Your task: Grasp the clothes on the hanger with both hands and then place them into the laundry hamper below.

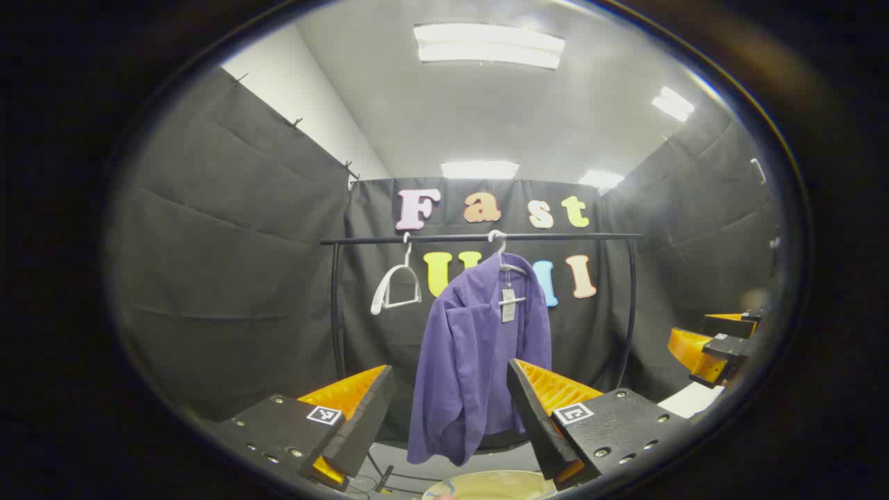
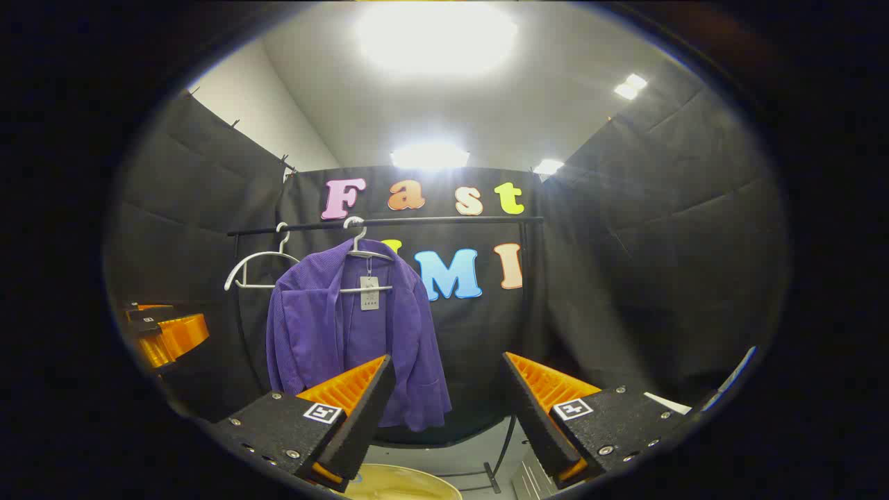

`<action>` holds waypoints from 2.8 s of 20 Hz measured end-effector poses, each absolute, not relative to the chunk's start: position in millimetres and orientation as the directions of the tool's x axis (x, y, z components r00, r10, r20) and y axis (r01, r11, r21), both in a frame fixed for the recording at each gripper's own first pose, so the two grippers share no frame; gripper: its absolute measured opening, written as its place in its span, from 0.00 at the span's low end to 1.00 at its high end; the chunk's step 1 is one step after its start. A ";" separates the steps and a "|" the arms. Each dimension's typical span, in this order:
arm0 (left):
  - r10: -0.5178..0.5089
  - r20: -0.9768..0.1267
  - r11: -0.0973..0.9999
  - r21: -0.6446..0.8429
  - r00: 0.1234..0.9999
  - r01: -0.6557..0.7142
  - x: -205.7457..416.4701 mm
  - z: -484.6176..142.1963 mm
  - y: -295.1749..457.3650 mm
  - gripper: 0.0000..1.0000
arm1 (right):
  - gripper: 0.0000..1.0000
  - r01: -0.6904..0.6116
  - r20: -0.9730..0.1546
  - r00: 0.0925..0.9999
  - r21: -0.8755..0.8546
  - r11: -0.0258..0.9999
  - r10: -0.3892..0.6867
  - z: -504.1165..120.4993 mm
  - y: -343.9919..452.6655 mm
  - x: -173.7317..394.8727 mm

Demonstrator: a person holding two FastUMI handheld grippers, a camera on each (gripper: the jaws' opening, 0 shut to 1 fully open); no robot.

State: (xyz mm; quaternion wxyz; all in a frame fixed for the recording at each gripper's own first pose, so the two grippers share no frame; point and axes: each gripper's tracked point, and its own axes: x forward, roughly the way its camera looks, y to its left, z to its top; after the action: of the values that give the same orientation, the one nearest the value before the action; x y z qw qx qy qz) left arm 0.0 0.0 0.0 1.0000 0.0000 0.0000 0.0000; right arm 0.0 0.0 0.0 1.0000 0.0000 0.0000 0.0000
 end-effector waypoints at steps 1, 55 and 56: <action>0.000 0.002 1.000 0.003 1.000 0.000 -0.6 0.9 -1.7 0.94 | 0.94 0.001 -0.004 1.000 0.001 1.000 -0.001 -1.5 -0.9 0.0; 0.107 0.038 0.994 0.010 0.993 -0.108 212.2 -2.4 -104.3 0.97 | 0.94 -0.265 0.009 0.964 0.120 0.957 0.266 18.6 5.8 235.2; 0.116 0.039 0.993 0.015 0.992 -0.117 218.5 -5.0 -104.7 0.93 | 0.94 -0.275 0.010 0.961 0.125 0.953 0.276 18.7 7.7 241.0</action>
State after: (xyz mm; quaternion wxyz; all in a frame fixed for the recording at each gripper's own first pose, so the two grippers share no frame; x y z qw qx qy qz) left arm 218.5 -104.7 -5.0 0.9981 0.0085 -0.0189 0.0584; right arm 241.0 7.7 18.7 0.9883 0.0626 0.0037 0.1393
